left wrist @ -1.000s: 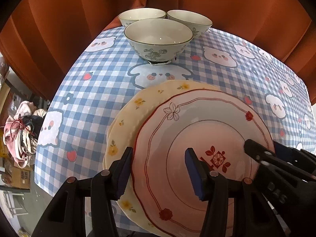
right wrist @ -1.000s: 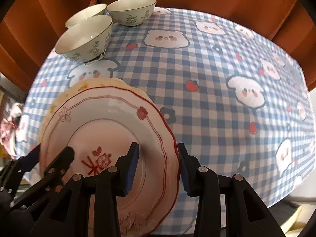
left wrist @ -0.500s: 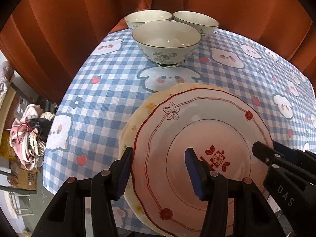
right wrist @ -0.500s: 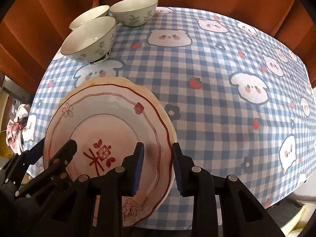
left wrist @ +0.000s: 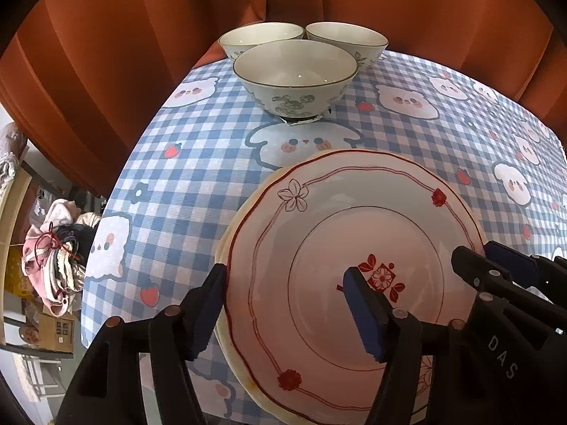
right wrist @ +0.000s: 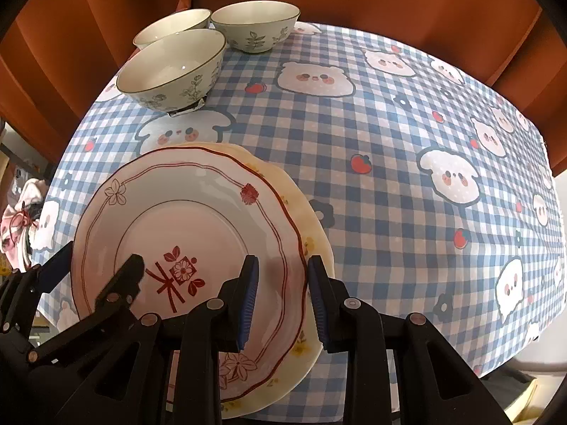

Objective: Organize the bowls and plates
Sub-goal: 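Lower the red-rimmed plate onto the yellow-flowered stack and open both tools, then move both tools to a white bowl and close them on its rim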

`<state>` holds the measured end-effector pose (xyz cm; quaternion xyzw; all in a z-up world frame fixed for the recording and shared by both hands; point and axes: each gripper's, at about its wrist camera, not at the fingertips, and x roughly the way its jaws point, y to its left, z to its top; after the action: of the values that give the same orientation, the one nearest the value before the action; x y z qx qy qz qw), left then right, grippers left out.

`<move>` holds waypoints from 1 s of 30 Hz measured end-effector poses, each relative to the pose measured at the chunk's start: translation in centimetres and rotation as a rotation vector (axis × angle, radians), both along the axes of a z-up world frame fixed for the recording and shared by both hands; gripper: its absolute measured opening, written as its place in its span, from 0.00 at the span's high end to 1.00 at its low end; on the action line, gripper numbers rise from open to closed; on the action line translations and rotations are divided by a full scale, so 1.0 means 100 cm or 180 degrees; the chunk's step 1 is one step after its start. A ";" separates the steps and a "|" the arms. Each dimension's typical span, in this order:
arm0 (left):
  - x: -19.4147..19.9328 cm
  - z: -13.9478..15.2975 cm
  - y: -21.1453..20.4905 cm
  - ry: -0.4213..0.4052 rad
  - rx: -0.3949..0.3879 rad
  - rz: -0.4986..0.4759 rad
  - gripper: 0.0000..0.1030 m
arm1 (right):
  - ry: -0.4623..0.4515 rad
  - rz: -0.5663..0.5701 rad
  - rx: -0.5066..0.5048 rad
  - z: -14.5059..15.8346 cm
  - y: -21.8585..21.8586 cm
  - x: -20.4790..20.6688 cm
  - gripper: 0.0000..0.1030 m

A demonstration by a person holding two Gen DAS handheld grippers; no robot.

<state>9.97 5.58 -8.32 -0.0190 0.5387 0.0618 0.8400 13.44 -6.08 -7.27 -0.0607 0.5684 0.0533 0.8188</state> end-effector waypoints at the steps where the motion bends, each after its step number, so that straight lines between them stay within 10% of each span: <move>1: 0.000 0.000 0.000 0.0001 -0.0005 -0.0008 0.32 | -0.0002 -0.0008 0.0004 0.000 0.000 -0.001 0.69; 17: 0.021 0.019 0.029 -0.0035 -0.0051 0.0120 0.17 | -0.0092 -0.0107 0.0039 0.017 0.000 0.019 0.41; 30: 0.092 0.048 0.059 -0.0322 0.0103 0.0278 0.14 | -0.0403 0.0004 0.0523 0.050 0.025 0.087 0.40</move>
<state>19.15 11.45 -3.49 -0.0321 0.4931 0.1059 0.8629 22.14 -3.61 -2.25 0.0030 0.5092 0.0962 0.8553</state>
